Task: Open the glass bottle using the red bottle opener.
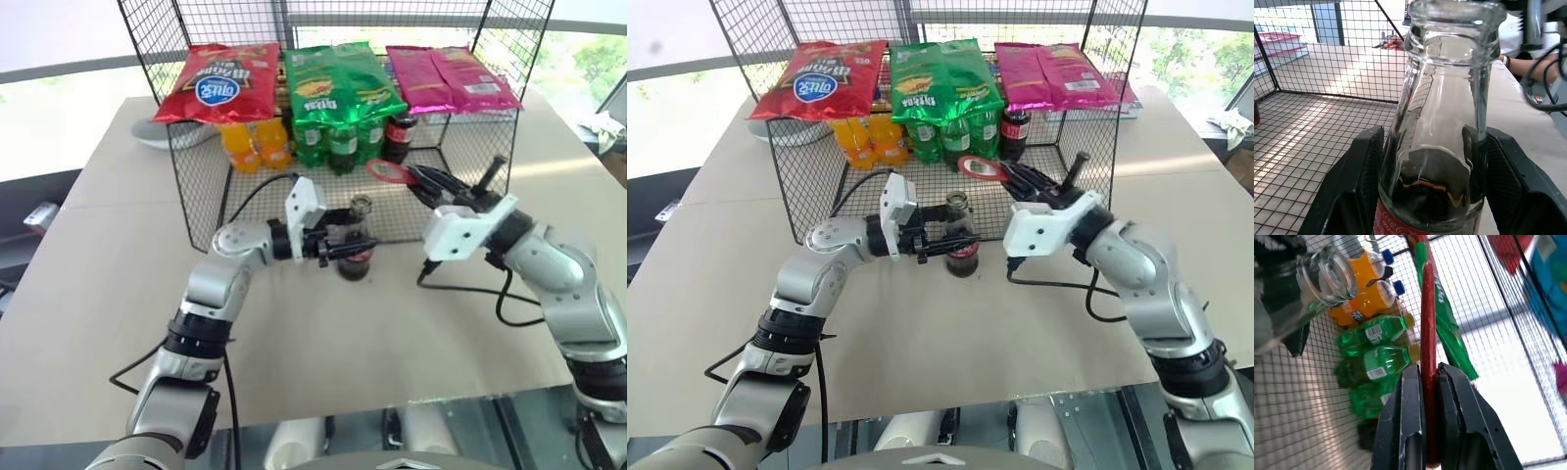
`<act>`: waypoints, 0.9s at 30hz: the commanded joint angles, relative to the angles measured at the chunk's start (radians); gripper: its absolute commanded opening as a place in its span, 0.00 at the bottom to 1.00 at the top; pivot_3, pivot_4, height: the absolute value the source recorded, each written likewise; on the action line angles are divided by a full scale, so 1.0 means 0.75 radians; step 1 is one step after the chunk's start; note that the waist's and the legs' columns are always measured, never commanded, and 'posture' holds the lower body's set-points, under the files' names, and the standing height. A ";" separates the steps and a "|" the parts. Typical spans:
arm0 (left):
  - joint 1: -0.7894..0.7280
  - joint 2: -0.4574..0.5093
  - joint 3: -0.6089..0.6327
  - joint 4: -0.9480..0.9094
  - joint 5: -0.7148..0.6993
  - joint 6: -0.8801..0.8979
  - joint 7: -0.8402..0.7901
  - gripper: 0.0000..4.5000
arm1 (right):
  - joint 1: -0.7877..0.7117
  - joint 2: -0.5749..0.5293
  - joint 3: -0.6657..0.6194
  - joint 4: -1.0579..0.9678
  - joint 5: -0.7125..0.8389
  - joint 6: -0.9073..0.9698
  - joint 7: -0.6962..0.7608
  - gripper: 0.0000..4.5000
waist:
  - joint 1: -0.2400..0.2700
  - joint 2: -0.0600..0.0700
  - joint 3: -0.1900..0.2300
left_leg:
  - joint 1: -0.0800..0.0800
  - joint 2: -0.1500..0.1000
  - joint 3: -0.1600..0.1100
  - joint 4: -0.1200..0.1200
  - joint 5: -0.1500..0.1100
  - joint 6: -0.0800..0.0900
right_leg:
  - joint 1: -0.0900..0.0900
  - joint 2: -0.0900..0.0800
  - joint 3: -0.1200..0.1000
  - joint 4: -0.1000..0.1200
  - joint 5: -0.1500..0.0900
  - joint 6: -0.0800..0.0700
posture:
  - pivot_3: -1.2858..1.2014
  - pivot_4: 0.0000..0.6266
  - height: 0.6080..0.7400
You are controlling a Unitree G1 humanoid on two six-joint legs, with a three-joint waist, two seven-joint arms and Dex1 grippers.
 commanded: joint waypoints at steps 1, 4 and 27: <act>0.003 -0.006 -0.015 -0.013 -0.003 0.003 -0.002 0.51 | 0.091 0.058 -0.104 -0.160 0.161 0.309 0.033 0.00 | -0.002 0.000 0.000 | 0.000 0.000 0.000 0.000 0.000 0.000 | 0.000 0.000 0.000 0.000 0.000 0.000 | 0.52 0.24 1.00; 0.006 -0.009 -0.014 -0.019 -0.003 0.003 0.003 0.51 | 0.268 0.222 -0.195 -0.252 0.406 0.778 0.026 0.00 | 0.005 -0.001 -0.001 | 0.000 0.000 -0.001 0.000 0.000 0.000 | 0.000 0.000 -0.001 0.000 0.000 0.000 | 0.52 0.24 1.00; 0.039 0.008 0.000 -0.087 -0.014 0.026 0.037 0.51 | 0.398 0.146 -0.224 -0.127 0.737 1.190 -0.107 0.99 | -0.002 0.002 0.001 | 0.000 -0.001 -0.001 -0.001 -0.001 0.002 | -0.001 0.000 0.000 0.000 0.000 0.000 | 0.52 0.24 1.00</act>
